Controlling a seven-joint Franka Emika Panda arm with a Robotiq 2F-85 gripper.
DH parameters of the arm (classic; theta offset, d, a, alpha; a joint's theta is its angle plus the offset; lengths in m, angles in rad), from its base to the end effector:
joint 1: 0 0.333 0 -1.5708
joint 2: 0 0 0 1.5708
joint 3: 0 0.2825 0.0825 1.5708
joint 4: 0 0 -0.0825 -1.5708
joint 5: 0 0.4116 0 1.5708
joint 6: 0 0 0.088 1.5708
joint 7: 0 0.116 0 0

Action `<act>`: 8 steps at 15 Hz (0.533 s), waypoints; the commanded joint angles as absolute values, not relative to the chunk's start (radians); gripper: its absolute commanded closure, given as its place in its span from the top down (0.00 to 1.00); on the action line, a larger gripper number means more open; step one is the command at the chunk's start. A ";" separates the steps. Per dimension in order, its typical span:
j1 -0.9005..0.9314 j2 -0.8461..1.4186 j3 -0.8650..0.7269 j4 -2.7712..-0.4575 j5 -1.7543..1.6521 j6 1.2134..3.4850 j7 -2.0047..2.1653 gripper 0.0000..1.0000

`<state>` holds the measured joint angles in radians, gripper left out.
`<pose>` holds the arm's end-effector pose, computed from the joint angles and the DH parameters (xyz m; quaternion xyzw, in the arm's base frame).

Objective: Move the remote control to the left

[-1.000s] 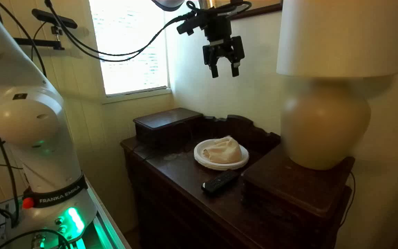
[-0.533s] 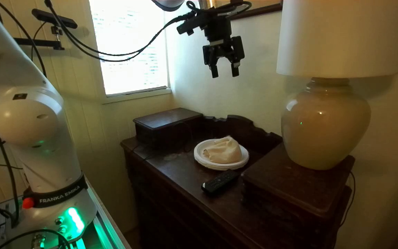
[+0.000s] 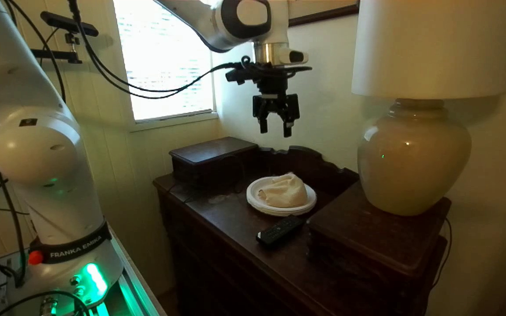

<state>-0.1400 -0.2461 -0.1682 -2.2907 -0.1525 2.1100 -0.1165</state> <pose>0.4844 -0.1631 0.4012 0.9968 -0.0567 0.0214 0.0518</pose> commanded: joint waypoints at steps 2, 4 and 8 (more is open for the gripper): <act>-0.132 -0.171 -0.175 -2.366 -0.085 2.222 -0.140 1.00; -0.133 -0.141 -0.179 -2.391 -0.054 2.260 -0.174 1.00; -0.141 -0.087 -0.190 -2.430 0.002 2.355 -0.285 1.00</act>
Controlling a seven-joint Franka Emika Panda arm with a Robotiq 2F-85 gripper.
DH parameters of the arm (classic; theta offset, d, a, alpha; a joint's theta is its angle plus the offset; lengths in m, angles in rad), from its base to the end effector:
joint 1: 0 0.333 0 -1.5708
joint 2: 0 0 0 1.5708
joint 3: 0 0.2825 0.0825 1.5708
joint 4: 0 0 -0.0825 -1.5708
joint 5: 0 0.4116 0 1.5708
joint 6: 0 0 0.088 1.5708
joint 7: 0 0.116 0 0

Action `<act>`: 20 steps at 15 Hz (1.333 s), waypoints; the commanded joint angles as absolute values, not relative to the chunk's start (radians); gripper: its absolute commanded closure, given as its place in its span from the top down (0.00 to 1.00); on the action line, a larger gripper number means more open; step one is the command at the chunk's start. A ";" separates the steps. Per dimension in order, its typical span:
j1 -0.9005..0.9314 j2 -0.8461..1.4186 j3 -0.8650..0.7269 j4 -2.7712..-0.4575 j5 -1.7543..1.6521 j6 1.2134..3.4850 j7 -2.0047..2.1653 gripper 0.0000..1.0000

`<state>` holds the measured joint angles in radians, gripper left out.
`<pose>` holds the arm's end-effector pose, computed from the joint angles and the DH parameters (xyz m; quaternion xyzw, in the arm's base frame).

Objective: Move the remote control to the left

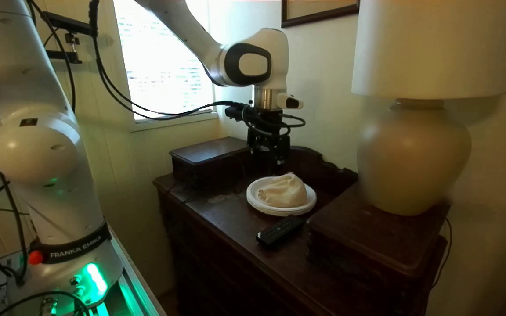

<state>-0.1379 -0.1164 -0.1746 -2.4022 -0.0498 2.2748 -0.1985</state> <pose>0.4764 -0.1542 0.2978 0.9991 -0.0401 -0.0082 0.0069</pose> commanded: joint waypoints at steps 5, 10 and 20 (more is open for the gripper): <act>-0.143 -0.094 -0.173 -2.413 -0.036 2.308 -0.228 1.00; -0.148 -0.062 -0.189 -2.424 -0.001 2.346 -0.304 1.00; -0.203 0.142 -0.203 -2.423 0.049 2.583 -0.383 1.00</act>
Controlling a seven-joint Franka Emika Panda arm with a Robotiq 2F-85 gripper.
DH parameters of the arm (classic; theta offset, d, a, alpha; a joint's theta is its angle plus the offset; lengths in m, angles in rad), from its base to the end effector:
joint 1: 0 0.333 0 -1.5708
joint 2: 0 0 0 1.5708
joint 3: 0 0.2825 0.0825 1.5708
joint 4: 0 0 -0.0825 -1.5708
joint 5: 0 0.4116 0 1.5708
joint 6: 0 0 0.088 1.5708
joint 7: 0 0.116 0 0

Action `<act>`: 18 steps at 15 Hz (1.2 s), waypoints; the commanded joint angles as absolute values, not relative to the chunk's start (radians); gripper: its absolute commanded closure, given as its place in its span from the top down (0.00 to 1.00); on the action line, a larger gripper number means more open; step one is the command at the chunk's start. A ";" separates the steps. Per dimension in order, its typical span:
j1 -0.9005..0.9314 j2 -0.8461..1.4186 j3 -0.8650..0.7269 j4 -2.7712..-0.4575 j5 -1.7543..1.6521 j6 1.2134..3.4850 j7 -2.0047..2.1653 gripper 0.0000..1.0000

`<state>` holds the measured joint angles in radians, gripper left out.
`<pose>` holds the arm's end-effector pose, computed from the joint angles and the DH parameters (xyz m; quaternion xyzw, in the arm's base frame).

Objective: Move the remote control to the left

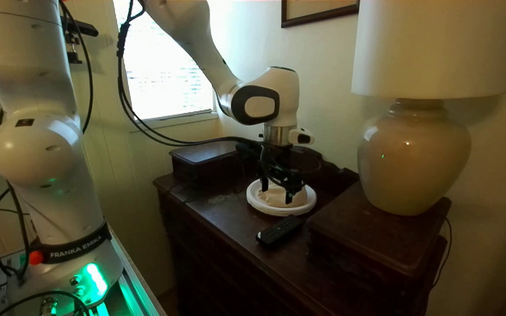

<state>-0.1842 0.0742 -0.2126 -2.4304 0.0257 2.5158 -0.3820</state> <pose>0.4640 -0.1963 0.2126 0.9998 -0.0174 0.0059 0.0027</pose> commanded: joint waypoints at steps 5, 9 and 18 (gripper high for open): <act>-0.226 0.241 -0.185 -2.415 0.043 2.652 -0.366 1.00; -0.249 0.297 -0.165 -2.405 0.042 2.678 -0.375 1.00; -0.257 0.360 -0.164 -2.392 0.001 2.725 -0.352 0.68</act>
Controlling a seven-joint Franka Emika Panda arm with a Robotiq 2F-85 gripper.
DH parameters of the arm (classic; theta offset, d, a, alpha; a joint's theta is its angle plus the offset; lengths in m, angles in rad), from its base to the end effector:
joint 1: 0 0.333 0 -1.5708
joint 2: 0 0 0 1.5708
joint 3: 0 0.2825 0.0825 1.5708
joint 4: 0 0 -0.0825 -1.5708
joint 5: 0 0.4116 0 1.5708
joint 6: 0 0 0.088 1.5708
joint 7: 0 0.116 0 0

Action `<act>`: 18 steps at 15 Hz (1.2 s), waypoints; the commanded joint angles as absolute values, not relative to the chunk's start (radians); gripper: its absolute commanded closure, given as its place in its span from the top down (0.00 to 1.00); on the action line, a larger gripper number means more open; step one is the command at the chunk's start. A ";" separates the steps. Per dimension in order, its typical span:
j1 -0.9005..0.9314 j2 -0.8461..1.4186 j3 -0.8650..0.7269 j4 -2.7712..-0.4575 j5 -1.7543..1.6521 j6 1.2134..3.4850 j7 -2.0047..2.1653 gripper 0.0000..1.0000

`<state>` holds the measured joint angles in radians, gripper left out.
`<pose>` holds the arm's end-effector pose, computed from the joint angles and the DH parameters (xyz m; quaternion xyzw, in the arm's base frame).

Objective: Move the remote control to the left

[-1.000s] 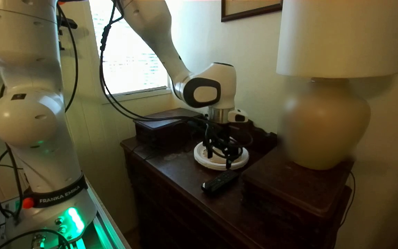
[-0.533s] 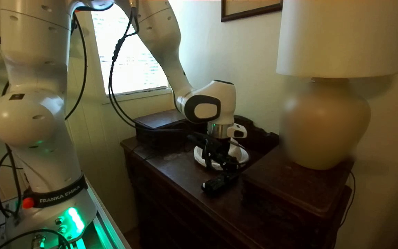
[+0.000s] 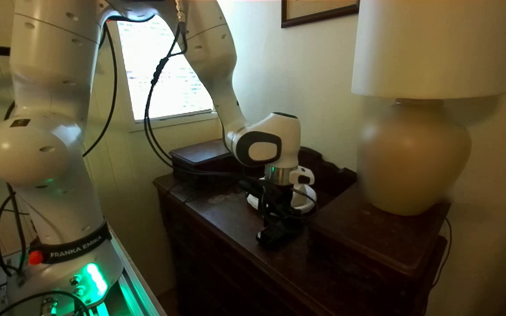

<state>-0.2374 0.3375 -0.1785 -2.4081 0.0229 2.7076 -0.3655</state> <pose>0.4455 -0.2067 0.1079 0.9991 -0.0312 -0.0243 0.0168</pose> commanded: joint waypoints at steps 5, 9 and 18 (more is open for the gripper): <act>-0.232 0.334 -0.188 -2.399 -0.035 2.702 -0.306 0.36; -0.158 0.131 -0.248 -2.485 -0.146 2.583 -0.155 0.36; -0.033 -0.248 -0.063 -2.505 -0.231 2.117 -0.190 0.36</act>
